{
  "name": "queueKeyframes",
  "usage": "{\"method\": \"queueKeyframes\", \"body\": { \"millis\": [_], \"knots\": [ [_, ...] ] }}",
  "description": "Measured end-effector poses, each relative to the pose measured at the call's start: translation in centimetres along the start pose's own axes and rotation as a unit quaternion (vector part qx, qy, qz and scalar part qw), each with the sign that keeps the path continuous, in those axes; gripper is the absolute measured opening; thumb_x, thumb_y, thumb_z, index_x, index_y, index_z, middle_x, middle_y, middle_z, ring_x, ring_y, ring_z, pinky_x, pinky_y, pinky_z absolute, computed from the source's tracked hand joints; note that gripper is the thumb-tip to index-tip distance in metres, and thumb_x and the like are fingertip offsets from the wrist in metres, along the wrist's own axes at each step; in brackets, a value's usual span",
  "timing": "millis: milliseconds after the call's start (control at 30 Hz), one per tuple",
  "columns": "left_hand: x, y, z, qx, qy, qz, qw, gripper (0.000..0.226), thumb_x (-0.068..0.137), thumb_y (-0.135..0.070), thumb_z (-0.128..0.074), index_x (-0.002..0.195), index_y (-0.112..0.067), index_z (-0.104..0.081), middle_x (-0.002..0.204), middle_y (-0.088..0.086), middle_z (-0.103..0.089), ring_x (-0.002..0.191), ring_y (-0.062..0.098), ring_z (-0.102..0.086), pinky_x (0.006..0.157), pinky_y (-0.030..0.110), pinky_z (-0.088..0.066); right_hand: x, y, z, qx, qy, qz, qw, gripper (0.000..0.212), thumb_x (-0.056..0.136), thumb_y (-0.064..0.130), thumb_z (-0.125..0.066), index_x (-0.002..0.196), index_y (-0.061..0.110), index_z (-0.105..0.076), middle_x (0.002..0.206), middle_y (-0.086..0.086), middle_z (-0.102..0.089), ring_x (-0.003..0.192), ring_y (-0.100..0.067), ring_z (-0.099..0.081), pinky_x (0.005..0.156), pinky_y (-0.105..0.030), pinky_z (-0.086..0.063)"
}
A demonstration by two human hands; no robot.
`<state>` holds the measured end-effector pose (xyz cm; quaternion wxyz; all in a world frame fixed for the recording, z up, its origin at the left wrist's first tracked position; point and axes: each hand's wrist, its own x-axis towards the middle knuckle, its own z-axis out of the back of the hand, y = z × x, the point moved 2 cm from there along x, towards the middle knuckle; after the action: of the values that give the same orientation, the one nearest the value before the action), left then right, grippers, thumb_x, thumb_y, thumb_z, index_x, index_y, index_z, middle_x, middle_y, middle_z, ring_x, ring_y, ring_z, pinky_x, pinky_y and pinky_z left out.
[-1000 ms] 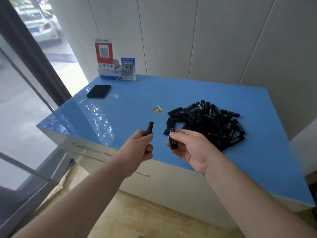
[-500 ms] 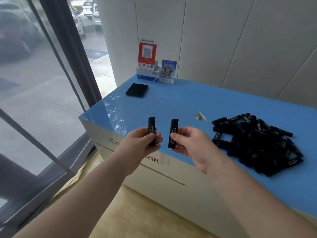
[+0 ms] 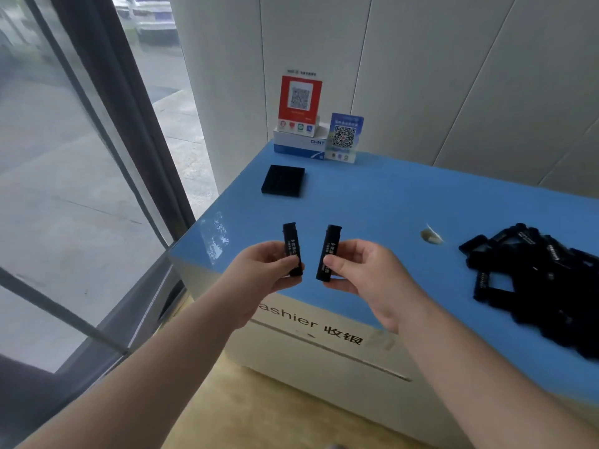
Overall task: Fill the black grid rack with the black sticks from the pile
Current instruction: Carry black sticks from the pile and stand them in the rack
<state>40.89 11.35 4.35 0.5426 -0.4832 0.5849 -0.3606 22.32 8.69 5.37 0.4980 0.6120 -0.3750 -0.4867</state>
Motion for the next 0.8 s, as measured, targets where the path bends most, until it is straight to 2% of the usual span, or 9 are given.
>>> {"method": "queueKeyframes", "body": {
  "millis": [100,233,467,600,667,800],
  "knots": [
    [2.6,-0.7,1.3,0.069,0.006,-0.009,0.998,0.014,0.095,-0.010,-0.063,0.106,-0.011,-0.072,0.099,0.004,-0.077,0.096,0.018,-0.073,0.086,0.032,-0.057,3.1,0.1,-0.7,-0.014,-0.007,0.008,1.000,0.011,0.094,0.010,-0.067,0.104,0.007,-0.070,0.100,-0.006,-0.077,0.094,-0.018,-0.075,0.089,-0.037,-0.060],
    [6.6,-2.4,3.1,0.114,0.003,-0.029,0.993,0.016,0.094,-0.009,-0.064,0.106,-0.014,-0.073,0.100,0.002,-0.077,0.098,0.018,-0.072,0.089,0.031,-0.057,8.0,0.7,-1.5,-0.033,0.000,0.024,0.999,0.009,0.095,0.013,-0.066,0.103,0.010,-0.071,0.099,-0.004,-0.077,0.093,-0.016,-0.075,0.090,-0.035,-0.059],
    [12.9,-5.2,6.4,0.166,0.004,-0.014,0.986,0.018,0.094,-0.012,-0.065,0.109,-0.017,-0.073,0.102,0.000,-0.077,0.096,0.016,-0.073,0.091,0.031,-0.055,16.2,2.3,-3.5,-0.075,0.013,0.023,0.997,0.007,0.095,0.015,-0.067,0.099,0.015,-0.072,0.097,-0.002,-0.077,0.091,-0.015,-0.074,0.082,-0.026,-0.060],
    [16.6,-6.1,7.9,0.190,-0.002,-0.015,0.982,0.019,0.093,-0.009,-0.065,0.108,-0.019,-0.073,0.098,-0.003,-0.077,0.093,0.012,-0.073,0.085,0.021,-0.056,19.7,2.6,-4.6,-0.090,-0.006,0.019,0.996,0.008,0.094,0.015,-0.068,0.099,0.019,-0.072,0.095,0.003,-0.077,0.089,-0.011,-0.073,0.079,-0.022,-0.058],
    [18.8,-6.4,8.7,0.199,0.001,-0.022,0.980,0.019,0.093,-0.008,-0.065,0.106,-0.020,-0.073,0.097,-0.003,-0.077,0.092,0.012,-0.073,0.086,0.022,-0.056,21.5,2.5,-5.0,-0.096,-0.020,0.018,0.995,0.008,0.094,0.015,-0.068,0.099,0.020,-0.072,0.095,0.003,-0.077,0.090,-0.014,-0.073,0.082,-0.025,-0.059],
    [24.1,-6.8,11.0,0.246,0.000,-0.049,0.968,0.021,0.092,-0.012,-0.067,0.100,-0.029,-0.075,0.094,-0.009,-0.077,0.090,0.011,-0.072,0.090,0.029,-0.057,25.0,2.4,-5.9,-0.105,-0.067,0.014,0.992,0.007,0.092,0.019,-0.071,0.097,0.024,-0.072,0.095,0.003,-0.076,0.087,-0.019,-0.073,0.090,-0.041,-0.059]
  ]
}}
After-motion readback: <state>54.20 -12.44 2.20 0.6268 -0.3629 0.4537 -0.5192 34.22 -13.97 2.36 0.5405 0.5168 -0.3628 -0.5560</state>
